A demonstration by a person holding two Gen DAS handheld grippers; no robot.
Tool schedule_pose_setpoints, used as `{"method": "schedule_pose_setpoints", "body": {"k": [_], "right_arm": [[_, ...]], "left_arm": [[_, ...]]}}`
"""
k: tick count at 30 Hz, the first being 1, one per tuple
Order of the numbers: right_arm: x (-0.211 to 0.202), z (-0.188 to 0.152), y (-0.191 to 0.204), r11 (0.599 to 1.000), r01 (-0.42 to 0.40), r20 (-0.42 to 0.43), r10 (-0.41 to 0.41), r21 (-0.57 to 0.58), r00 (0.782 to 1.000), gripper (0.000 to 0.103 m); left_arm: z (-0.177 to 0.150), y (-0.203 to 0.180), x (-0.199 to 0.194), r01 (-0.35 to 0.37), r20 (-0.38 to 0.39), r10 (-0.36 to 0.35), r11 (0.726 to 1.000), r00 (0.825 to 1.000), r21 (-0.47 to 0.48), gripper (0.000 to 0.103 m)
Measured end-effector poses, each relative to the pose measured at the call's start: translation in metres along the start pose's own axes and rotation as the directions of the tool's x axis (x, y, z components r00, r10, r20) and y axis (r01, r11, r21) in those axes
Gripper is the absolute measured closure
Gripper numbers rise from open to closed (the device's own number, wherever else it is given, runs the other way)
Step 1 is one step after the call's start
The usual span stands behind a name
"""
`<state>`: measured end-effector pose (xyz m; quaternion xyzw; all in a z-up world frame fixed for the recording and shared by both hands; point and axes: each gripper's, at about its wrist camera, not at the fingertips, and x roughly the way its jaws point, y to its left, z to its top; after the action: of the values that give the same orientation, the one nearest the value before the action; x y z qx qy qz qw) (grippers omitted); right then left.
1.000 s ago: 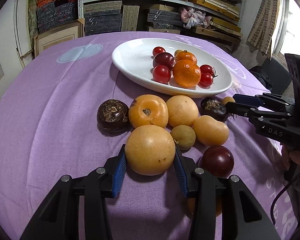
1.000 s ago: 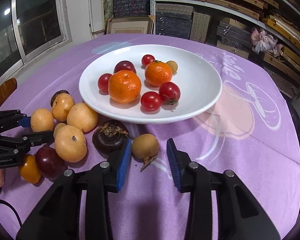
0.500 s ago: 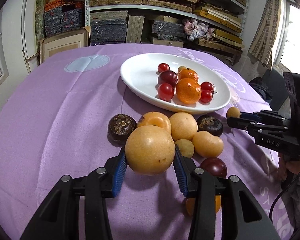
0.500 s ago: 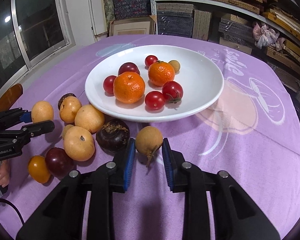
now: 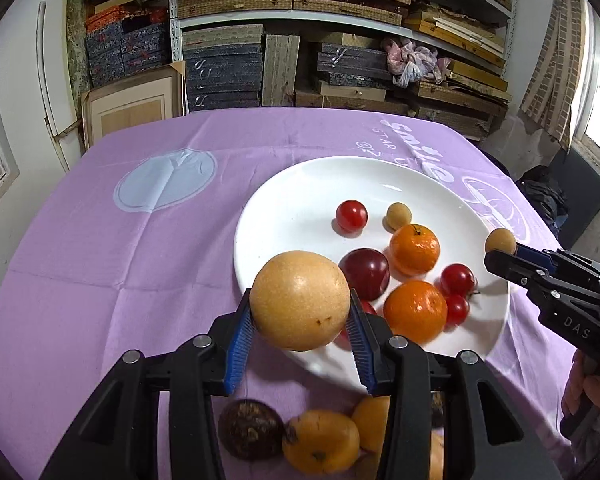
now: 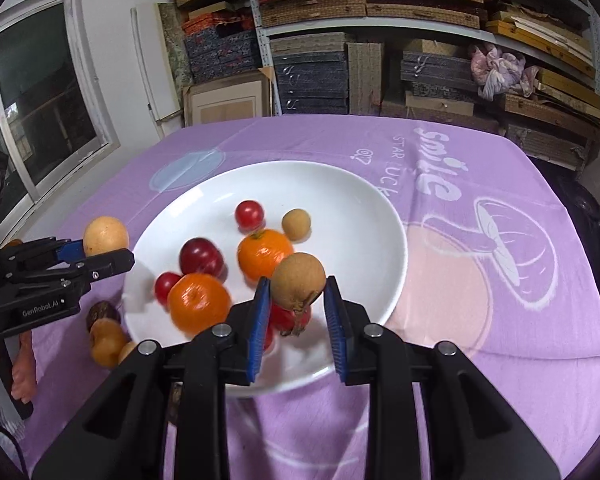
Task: Organize fruits
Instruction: 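Carry the tan pear and small tan fruit onto the white plate, opening both grippers, then grasp a dark brown round fruit with the left gripper while the right grasps another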
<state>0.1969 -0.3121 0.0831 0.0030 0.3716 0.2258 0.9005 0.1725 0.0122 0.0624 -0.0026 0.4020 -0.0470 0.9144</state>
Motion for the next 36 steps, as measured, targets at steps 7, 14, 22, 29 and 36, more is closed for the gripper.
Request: {"method": "schedule_pose_setpoints", "body": {"k": [7,14,22,29,36], "right_arm": [[0.023,-0.002,-0.025,0.993,-0.060,0.019,0.058,0.105,0.998,0.034],[-0.026,-0.014,0.001,0.988,-0.153,0.060,0.151,0.037,0.987,0.033],[-0.050,-0.075,0.052,0.980,-0.182,-0.018,0.181,-0.080,0.983,0.027],[-0.053,-0.095,0.078,0.972,-0.155,-0.017,0.155,-0.177,0.988,0.024],[-0.050,-0.095,0.078,0.968,-0.174,-0.034,0.170,-0.178,0.985,0.022]], "left_arm": [[0.009,0.010,0.022,-0.014,-0.003,0.014,1.000,1.000,-0.026,0.049],[-0.012,0.026,-0.028,-0.013,0.061,0.017,0.998,0.998,-0.062,0.039],[-0.075,0.051,-0.045,-0.093,0.035,0.095,0.995,0.995,-0.044,0.036],[-0.087,0.061,-0.040,-0.062,0.023,0.064,0.995,0.998,-0.076,0.036],[-0.088,0.048,-0.033,-0.039,0.006,0.039,0.999,0.999,-0.022,0.035]]}}
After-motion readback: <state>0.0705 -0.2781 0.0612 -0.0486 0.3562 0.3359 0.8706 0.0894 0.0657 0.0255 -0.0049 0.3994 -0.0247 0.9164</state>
